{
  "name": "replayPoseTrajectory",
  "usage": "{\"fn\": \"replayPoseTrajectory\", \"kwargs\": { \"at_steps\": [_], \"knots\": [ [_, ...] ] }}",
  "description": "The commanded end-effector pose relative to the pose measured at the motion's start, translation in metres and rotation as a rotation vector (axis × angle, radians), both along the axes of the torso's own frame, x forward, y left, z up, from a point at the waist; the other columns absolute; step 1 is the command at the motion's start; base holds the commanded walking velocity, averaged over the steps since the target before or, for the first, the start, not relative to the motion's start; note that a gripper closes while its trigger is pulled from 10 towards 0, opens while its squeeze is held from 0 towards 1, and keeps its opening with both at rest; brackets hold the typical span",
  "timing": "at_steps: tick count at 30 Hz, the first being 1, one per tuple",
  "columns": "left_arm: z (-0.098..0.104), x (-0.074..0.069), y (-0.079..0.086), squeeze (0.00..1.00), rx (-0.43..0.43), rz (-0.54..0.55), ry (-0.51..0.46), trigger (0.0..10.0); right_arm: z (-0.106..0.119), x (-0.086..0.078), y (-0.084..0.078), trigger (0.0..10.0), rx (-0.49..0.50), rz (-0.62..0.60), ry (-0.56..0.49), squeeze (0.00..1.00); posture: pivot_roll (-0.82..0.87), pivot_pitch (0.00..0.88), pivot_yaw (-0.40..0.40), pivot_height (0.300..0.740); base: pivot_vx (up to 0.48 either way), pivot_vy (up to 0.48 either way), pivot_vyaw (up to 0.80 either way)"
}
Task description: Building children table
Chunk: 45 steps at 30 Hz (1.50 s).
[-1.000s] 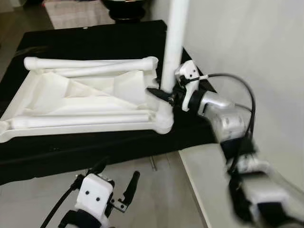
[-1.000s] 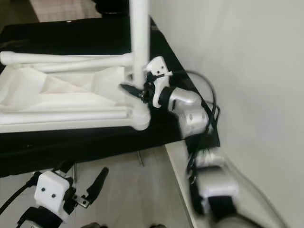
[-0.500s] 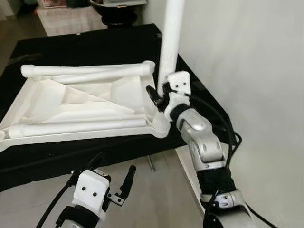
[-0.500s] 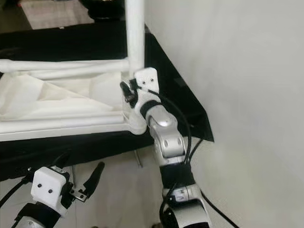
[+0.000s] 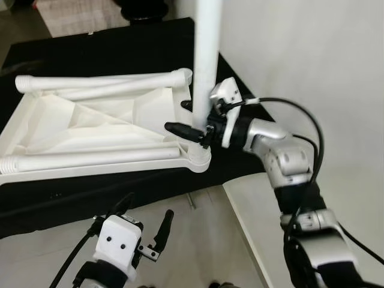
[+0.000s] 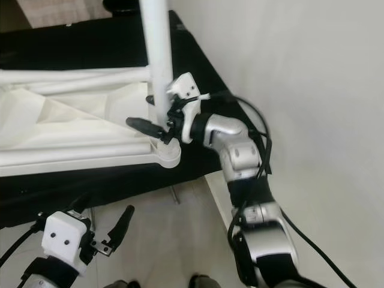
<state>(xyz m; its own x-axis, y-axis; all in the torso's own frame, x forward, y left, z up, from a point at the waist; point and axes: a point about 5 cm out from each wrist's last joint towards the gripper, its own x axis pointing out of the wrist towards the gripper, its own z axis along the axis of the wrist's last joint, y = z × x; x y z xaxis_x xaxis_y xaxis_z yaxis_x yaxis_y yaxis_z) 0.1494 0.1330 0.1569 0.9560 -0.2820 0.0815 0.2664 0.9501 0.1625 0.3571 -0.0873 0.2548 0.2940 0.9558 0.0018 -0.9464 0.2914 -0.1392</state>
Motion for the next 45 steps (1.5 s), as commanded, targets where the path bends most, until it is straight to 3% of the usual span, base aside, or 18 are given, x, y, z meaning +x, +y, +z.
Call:
{"fn": "replayPoseTrajectory", "kwargs": {
  "at_steps": [1, 4, 5, 7, 8, 22, 25, 27, 28, 29, 31, 33, 35, 41, 42, 43, 44, 45],
  "knots": [
    [0.002, -0.004, -0.001, 0.0, -0.004, 0.003, 0.009, 10.0, -0.008, -0.001, 0.005, 10.0, -0.034, 0.085, 0.022, 0.0, 0.13, 0.278, -0.046, 0.74, 0.0, 0.0, 0.0],
    [0.004, -0.008, -0.003, 0.0, -0.007, 0.002, 0.013, 10.0, -0.007, 0.004, 0.004, 10.0, -0.065, 0.138, 0.033, 0.0, 0.14, 0.294, -0.047, 0.74, 0.0, 0.0, 0.0],
    [0.005, -0.01, -0.003, 0.0, -0.009, 0.001, 0.016, 10.0, -0.005, 0.006, 0.004, 7.1, -0.071, 0.154, 0.039, 0.0, 0.14, 0.304, -0.046, 0.74, 0.0, 0.0, 0.0],
    [0.005, -0.01, -0.003, 0.0, -0.009, 0.001, 0.016, 10.0, -0.005, 0.006, 0.004, 7.1, -0.071, 0.154, 0.039, 0.0, 0.14, 0.304, -0.046, 0.74, 0.0, 0.0, 0.0],
    [0.005, -0.012, -0.004, 0.0, -0.011, 0.0, 0.02, 10.0, -0.003, 0.009, 0.003, 0.0, -0.08, 0.165, 0.052, 0.0, 0.15, 0.315, -0.047, 0.74, 0.0, 0.0, 0.0],
    [0.009, -0.018, -0.007, 0.0, -0.024, -0.005, 0.031, 10.0, -0.001, 0.019, -0.015, 0.0, -0.097, 0.155, 0.059, 0.0, 0.13, 0.325, -0.052, 0.74, 0.0, 0.0, 0.0],
    [0.007, -0.016, -0.008, 0.0, -0.024, -0.005, 0.031, 10.0, -0.011, 0.016, -0.026, 0.0, -0.045, -0.058, 0.086, 0.0, 0.12, 0.311, -0.075, 0.74, 0.0, 0.0, 0.0],
    [0.007, -0.016, -0.008, 0.0, -0.024, -0.005, 0.031, 10.0, -0.011, 0.016, -0.026, 0.0, -0.045, -0.058, 0.086, 0.0, 0.12, 0.311, -0.075, 0.74, 0.0, 0.0, 0.0],
    [0.007, -0.016, -0.007, 0.0, -0.023, -0.003, 0.029, 10.0, -0.027, 0.011, -0.022, 0.0, -0.069, -0.292, 0.09, 0.0, 0.12, 0.303, -0.082, 0.74, 0.0, 0.0, 0.0],
    [0.007, -0.016, -0.007, 0.0, -0.023, -0.003, 0.029, 10.0, -0.027, 0.011, -0.022, 0.0, -0.069, -0.292, 0.09, 0.0, 0.12, 0.303, -0.082, 0.74, 0.0, 0.0, 0.0],
    [0.006, -0.012, -0.004, 0.0, -0.016, 0.001, 0.023, 10.0, -0.073, -0.037, 0.003, 0.0, -0.096, -0.648, 0.189, 0.0, 0.1, 0.289, -0.061, 0.74, 0.0, 0.0, 0.0],
    [0.005, -0.008, -0.004, 0.0, -0.014, -0.002, 0.02, 10.0, -0.077, -0.046, 0.013, 0.0, -0.062, -0.743, 0.218, 0.0, 0.09, 0.263, -0.047, 0.74, 0.0, 0.0, 0.0],
    [0.005, -0.008, -0.004, 0.0, -0.014, -0.002, 0.02, 10.0, -0.077, -0.046, 0.013, 0.0, -0.062, -0.743, 0.218, 0.0, 0.09, 0.263, -0.047, 0.74, 0.0, 0.0, 0.0],
    [-0.001, 0.002, 0.0, 0.0, -0.017, -0.005, 0.013, 10.0, -0.065, -0.028, 0.051, 0.0, -0.018, -0.654, 0.177, 0.0, 0.11, 0.209, -0.06, 0.74, 0.0, 0.0, 0.0],
    [-0.003, 0.005, 0.001, 0.0, -0.014, -0.003, 0.01, 10.0, -0.061, -0.022, 0.055, 3.8, -0.015, -0.636, 0.174, 0.0, 0.11, 0.204, -0.062, 0.74, 0.0, 0.0, 0.0],
    [-0.003, 0.005, 0.001, 0.0, -0.014, -0.003, 0.01, 10.0, -0.061, -0.022, 0.055, 3.8, -0.015, -0.636, 0.174, 0.0, 0.11, 0.204, -0.062, 0.74, 0.0, 0.0, 0.0],
    [-0.003, 0.006, 0.001, 0.0, -0.011, 0.002, 0.007, 10.0, -0.057, -0.019, 0.056, 10.0, 0.011, -0.616, 0.184, 0.0, 0.11, 0.204, -0.062, 0.74, 0.0, 0.0, 0.0],
    [-0.003, 0.007, 0.001, 0.0, -0.01, 0.006, 0.005, 10.0, -0.053, -0.016, 0.055, 10.0, 0.048, -0.582, 0.197, 0.0, 0.1, 0.198, -0.064, 0.74, 0.0, 0.0, 0.0]
  ]
}}
